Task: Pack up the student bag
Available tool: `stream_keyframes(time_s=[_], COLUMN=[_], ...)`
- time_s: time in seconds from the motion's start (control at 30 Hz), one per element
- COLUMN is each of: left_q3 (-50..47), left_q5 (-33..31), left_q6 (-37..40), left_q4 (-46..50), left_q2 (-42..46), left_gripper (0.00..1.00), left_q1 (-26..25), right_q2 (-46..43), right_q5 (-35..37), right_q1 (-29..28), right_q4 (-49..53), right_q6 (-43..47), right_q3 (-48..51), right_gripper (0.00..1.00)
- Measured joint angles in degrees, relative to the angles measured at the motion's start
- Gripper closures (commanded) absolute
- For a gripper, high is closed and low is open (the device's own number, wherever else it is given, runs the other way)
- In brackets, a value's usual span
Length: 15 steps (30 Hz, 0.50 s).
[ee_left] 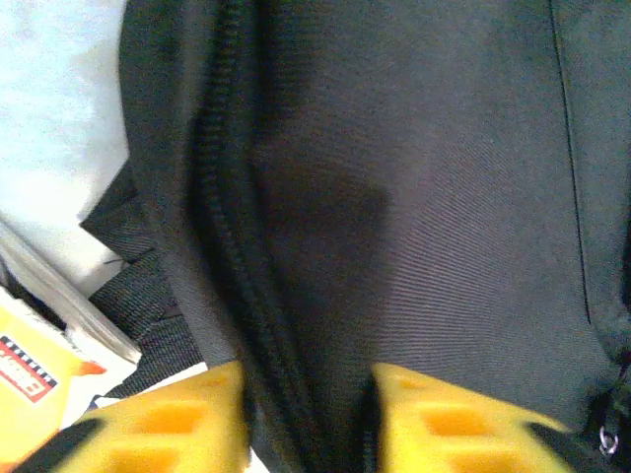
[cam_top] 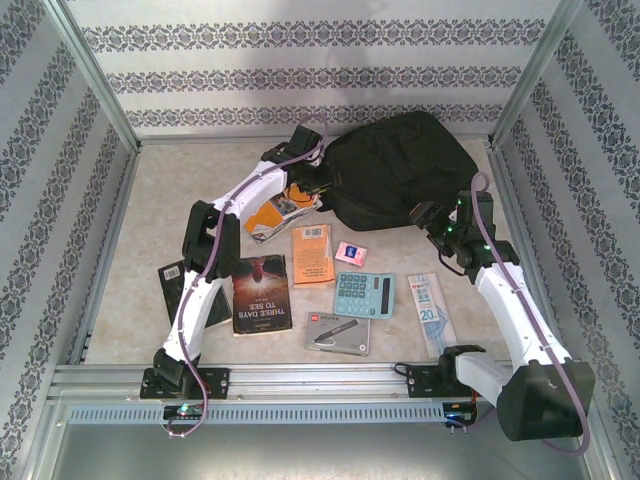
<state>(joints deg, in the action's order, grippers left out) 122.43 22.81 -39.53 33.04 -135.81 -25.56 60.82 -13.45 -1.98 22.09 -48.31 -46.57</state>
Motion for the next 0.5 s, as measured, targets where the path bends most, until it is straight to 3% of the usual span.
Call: stream_keyframes(time_s=[0.1,0.5], left_q3=[1.97,17.81], left_q5=[1.05,3.34], left_q6=[-0.63,-2.6], left_q4=[0.31,3.63], left_q2=[-0.13,-0.13], left_gripper=[1.0,1.0], left_q1=[0.0,-1.14], right_q2=[0.0,-2.78], right_q5=[-0.2,2.34], right_q1=[0.0,-0.79], right_q4=[-0.02,3.3], right_q6=[0.17,0.35], right_q3=[0.09,-0.13], right_gripper=[0.41,0.35])
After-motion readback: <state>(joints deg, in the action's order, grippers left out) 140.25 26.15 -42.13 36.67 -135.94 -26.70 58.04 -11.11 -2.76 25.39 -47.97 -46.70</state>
